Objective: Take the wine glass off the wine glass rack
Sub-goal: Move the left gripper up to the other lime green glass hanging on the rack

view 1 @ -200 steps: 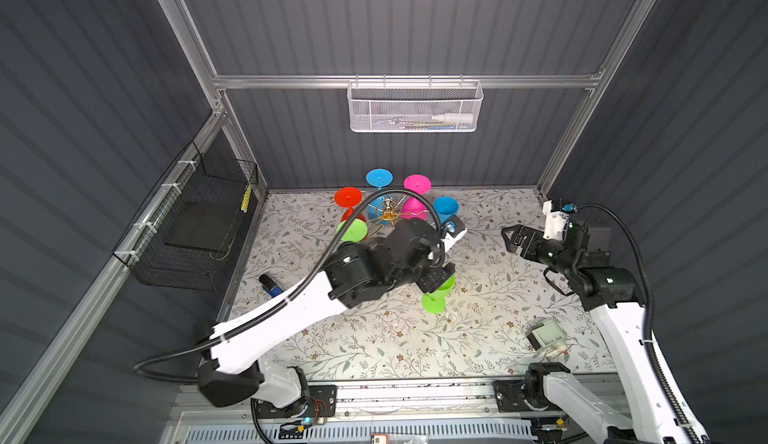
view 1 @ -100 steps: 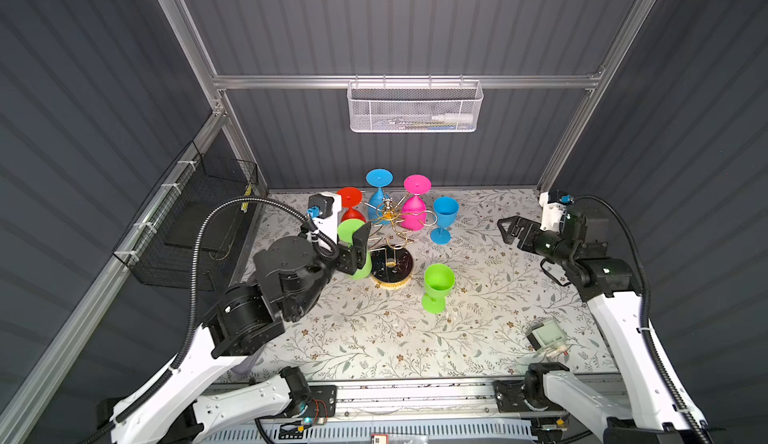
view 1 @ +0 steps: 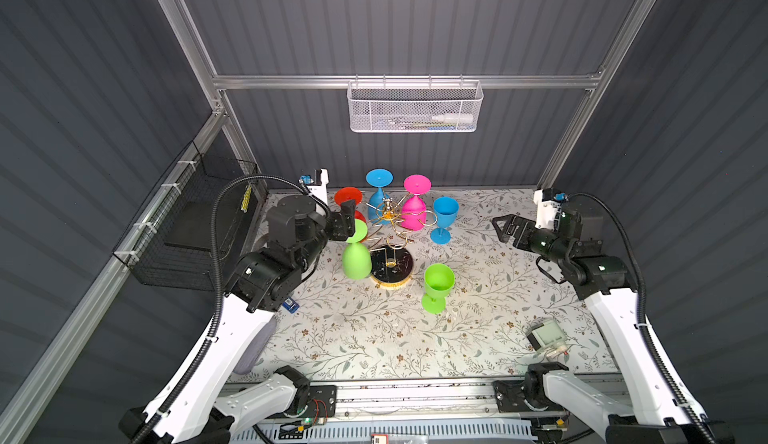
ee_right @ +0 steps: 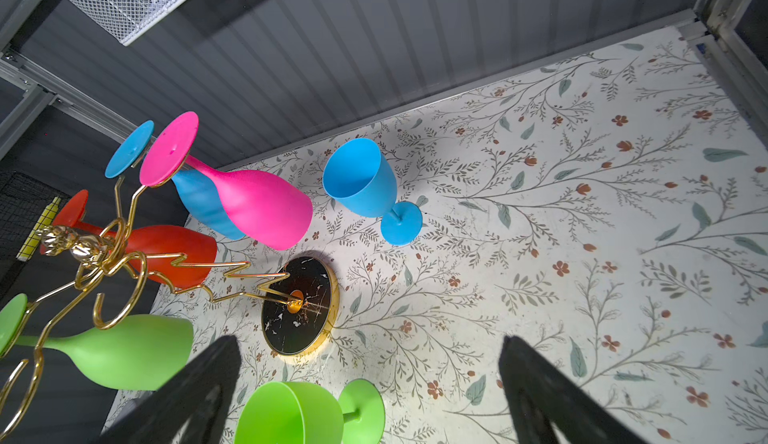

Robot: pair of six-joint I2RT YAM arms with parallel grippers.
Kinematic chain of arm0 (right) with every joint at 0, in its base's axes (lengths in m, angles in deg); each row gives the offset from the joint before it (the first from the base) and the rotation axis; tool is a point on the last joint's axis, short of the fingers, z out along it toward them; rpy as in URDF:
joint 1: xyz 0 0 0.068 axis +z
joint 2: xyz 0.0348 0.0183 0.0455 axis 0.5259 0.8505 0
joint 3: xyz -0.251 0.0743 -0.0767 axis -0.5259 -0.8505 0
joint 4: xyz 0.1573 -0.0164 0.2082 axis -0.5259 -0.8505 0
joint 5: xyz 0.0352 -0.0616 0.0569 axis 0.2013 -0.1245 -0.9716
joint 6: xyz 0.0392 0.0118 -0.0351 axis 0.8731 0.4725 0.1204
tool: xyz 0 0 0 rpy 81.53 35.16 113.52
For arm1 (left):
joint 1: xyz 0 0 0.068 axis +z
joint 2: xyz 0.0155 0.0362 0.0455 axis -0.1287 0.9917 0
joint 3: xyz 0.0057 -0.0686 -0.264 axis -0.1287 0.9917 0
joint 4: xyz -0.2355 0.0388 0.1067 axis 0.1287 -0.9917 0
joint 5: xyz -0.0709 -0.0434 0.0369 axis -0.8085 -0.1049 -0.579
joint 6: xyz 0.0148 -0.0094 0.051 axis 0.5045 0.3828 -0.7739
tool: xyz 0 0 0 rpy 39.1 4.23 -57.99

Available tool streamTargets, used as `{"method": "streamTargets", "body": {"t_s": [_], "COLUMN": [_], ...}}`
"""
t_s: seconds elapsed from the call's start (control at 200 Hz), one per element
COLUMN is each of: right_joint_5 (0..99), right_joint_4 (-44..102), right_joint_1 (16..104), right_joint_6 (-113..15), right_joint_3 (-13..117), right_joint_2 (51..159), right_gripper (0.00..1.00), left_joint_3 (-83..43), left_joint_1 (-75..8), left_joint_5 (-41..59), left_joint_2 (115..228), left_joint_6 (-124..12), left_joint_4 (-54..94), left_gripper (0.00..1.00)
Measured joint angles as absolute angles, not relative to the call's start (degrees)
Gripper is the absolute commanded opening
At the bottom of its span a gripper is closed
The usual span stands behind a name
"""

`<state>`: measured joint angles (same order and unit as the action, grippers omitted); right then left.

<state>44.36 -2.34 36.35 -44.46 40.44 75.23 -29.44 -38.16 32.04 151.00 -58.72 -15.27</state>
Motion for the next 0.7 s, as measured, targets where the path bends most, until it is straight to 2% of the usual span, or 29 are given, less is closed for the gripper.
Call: {"method": "streamTargets", "body": {"t_s": [0.215,0.46,0.7], "right_joint_5": [44.4,44.3,44.3], "right_joint_4": [-1.6,-0.9,-0.1], "right_joint_1": [36.4,36.4,36.4], "right_joint_6": [-44.5,-44.5,-44.6], "right_joint_3": [40.4,40.3,40.1], "right_joint_2": [75.3,76.1,76.8], "right_gripper": [0.99,0.99,0.99], "left_joint_3": [-28.5,-18.6,-14.7], "left_joint_1": [-26.4,-9.3,-7.3], "left_joint_5": [16.3,-8.3,-23.7], "left_joint_2": [151.0,150.4,150.5], "left_joint_6": [-54.7,-46.3,-41.4], "left_joint_4": [-15.0,-11.9,-7.5], "left_gripper": [0.67,0.60,0.56]}}
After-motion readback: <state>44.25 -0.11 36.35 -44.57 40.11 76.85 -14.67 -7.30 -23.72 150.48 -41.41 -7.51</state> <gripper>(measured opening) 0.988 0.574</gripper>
